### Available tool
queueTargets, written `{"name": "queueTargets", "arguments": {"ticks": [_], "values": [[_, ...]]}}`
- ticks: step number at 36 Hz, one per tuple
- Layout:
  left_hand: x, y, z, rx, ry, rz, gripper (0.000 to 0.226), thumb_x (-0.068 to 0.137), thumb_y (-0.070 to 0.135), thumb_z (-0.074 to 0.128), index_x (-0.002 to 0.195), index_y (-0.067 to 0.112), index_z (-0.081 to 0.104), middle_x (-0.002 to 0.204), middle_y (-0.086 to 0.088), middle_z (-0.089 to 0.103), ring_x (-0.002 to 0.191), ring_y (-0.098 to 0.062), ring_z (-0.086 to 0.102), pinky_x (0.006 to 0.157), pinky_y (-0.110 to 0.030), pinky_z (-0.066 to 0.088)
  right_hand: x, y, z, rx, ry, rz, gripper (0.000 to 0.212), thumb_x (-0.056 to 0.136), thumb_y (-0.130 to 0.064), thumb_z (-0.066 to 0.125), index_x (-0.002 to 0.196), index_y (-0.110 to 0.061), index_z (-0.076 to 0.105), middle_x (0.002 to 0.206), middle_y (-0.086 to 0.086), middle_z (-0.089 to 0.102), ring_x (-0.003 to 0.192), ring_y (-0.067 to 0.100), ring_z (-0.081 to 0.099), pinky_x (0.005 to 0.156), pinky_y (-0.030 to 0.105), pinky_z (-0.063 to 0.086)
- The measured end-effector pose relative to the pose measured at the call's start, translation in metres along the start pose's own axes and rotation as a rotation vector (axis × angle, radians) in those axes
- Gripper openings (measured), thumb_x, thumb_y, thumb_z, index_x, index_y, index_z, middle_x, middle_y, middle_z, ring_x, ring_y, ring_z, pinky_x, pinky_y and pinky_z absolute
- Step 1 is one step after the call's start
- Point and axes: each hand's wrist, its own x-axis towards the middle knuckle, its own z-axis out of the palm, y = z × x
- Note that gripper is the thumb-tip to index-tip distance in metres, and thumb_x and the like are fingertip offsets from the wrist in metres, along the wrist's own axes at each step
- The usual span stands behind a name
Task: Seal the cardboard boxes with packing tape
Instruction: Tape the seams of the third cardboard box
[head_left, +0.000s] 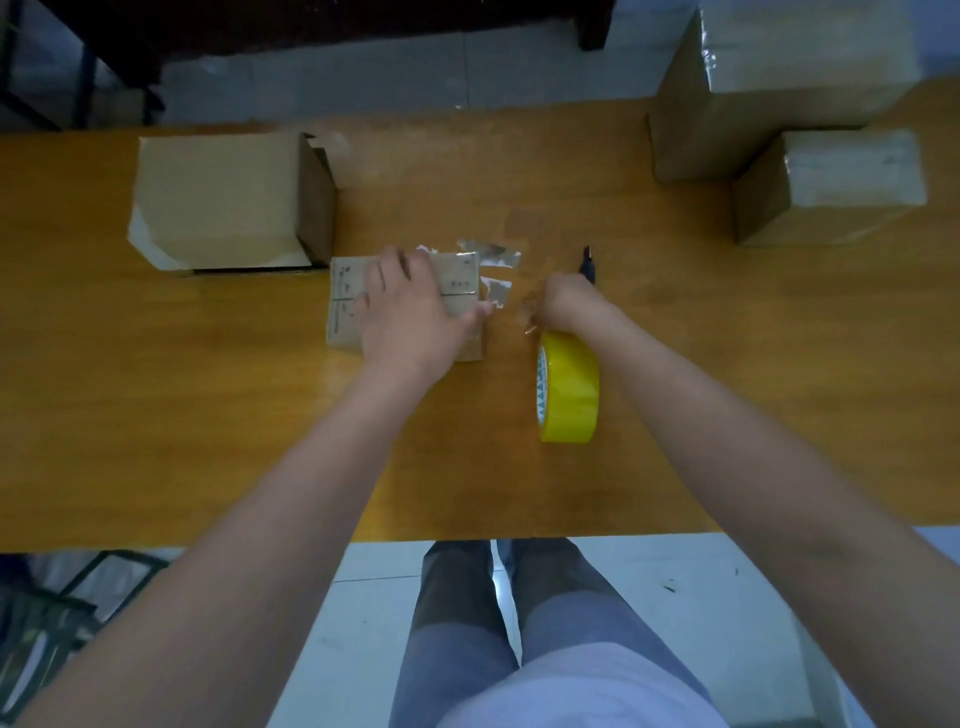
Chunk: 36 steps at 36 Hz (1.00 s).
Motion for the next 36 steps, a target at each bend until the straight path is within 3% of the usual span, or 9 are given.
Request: {"name": "queueTargets", "arguments": {"ticks": [4,9,15,17,22,26,29,32,36], "values": [[-0.004,0.0,0.008,0.027,-0.039,0.004,0.081,0.089,0.053,0.053,0.148,0.009,0.019,0.155,-0.012,0.013,0.143,-0.031,0.011,0.114,-0.046,0.016,0.0,-0.004,-0.001,-0.042,-0.003,0.023,0.021,0.096,-0.016,0.05,0.111,-0.002,0.057,0.092,0.007,0.051,0.086,0.023,0.055,0.066,0.027,0.041],[-0.011,-0.021,0.001,0.048,-0.098,0.248,0.077,0.089,0.023,0.058,0.151,0.01,0.014,0.159,-0.005,0.01,0.145,-0.024,0.006,0.117,-0.038,0.007,0.0,-0.008,-0.003,-0.119,-0.033,0.016,0.035,0.098,-0.019,0.045,0.126,0.001,0.053,0.124,0.016,0.055,0.115,0.031,0.053,0.077,0.031,0.04],[-0.024,-0.056,0.004,-0.011,-0.07,0.431,0.08,0.075,-0.013,0.054,0.147,0.016,0.033,0.156,0.005,0.024,0.145,-0.017,0.015,0.117,-0.042,0.017,0.002,-0.004,0.001,-0.014,-0.022,-0.022,0.011,0.095,-0.014,0.051,0.099,-0.006,0.057,0.1,0.013,0.056,0.09,0.026,0.055,0.064,0.028,0.041],[-0.031,-0.064,0.006,-0.07,-0.034,0.443,0.077,0.07,-0.018,0.052,0.139,0.015,0.046,0.151,0.001,0.035,0.143,-0.021,0.024,0.114,-0.046,0.022,-0.002,-0.002,0.004,0.058,0.02,-0.065,0.015,0.097,-0.012,0.046,0.086,-0.005,0.053,0.089,0.012,0.054,0.084,0.026,0.052,0.063,0.03,0.039],[-0.034,-0.059,0.004,-0.223,0.078,0.21,0.041,0.085,0.018,0.063,0.126,0.019,0.057,0.153,-0.001,0.03,0.142,-0.026,0.02,0.114,-0.05,0.021,-0.018,-0.002,0.011,0.209,0.141,-0.16,0.012,0.096,-0.007,0.042,0.087,-0.005,0.051,0.088,0.012,0.052,0.082,0.026,0.05,0.068,0.031,0.038],[-0.024,-0.035,0.0,-0.22,-0.029,-0.127,0.097,0.08,0.068,0.056,0.152,0.018,0.013,0.161,-0.005,-0.004,0.147,-0.027,-0.002,0.118,-0.044,0.01,-0.031,0.006,0.018,0.531,0.182,-0.201,0.007,0.097,-0.012,0.045,0.091,-0.01,0.048,0.089,0.007,0.053,0.082,0.022,0.049,0.07,0.03,0.036],[-0.016,-0.024,0.005,-0.22,-0.035,-0.215,0.103,0.082,0.057,0.063,0.152,0.016,0.0,0.159,-0.013,-0.001,0.146,-0.031,0.002,0.118,-0.047,0.013,-0.039,0.015,0.027,0.733,0.201,-0.228,0.016,0.097,-0.013,0.048,0.082,-0.019,0.05,0.079,-0.002,0.052,0.073,0.016,0.048,0.068,0.03,0.039],[-0.014,-0.027,0.006,-0.151,-0.013,-0.112,0.102,0.078,0.037,0.071,0.151,0.017,0.002,0.156,-0.014,0.009,0.144,-0.031,0.009,0.117,-0.046,0.013,-0.051,0.021,0.031,0.863,0.239,-0.256,0.025,0.096,-0.009,0.048,0.076,-0.024,0.049,0.075,-0.004,0.051,0.067,0.013,0.047,0.062,0.026,0.038],[-0.016,-0.04,0.0,-0.044,-0.111,0.062,0.103,0.074,0.027,0.071,0.151,0.023,0.003,0.158,-0.006,0.004,0.146,-0.025,0.0,0.116,-0.052,-0.007,-0.066,0.025,0.033,0.967,0.267,-0.303,0.027,0.096,-0.005,0.047,0.076,-0.022,0.046,0.071,-0.003,0.047,0.062,0.011,0.043,0.058,0.023,0.037]]}}
